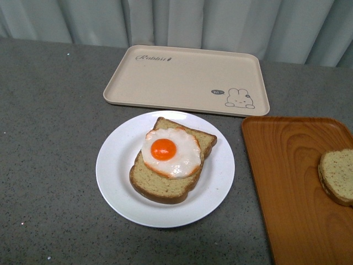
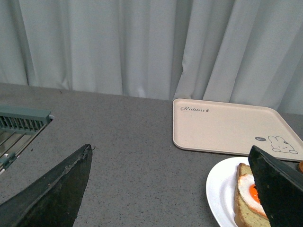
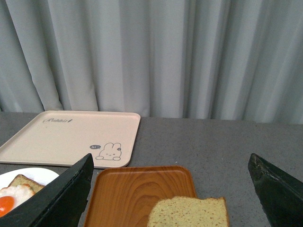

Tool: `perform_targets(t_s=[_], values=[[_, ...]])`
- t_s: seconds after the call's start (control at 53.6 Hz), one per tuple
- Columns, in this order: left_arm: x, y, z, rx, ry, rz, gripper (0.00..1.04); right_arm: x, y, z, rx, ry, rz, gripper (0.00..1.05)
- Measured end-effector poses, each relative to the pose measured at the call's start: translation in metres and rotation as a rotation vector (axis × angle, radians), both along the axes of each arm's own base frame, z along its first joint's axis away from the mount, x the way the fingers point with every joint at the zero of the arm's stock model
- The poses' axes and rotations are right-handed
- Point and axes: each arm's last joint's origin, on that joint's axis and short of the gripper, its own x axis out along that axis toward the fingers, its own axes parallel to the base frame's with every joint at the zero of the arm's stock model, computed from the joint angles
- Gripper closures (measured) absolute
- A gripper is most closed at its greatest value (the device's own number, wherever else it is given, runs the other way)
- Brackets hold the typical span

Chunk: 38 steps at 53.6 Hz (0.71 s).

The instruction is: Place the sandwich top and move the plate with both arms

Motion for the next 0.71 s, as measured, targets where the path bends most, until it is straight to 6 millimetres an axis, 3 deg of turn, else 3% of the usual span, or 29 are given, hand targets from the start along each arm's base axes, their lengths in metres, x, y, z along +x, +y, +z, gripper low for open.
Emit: perform_targets(t_s=[0.709], values=[[0.0000, 0.0000, 0.0000, 0.000, 0.000, 0.000, 0.06, 0.0000, 0.0000, 0.0000, 0.000, 0.000, 0.000, 0.09]])
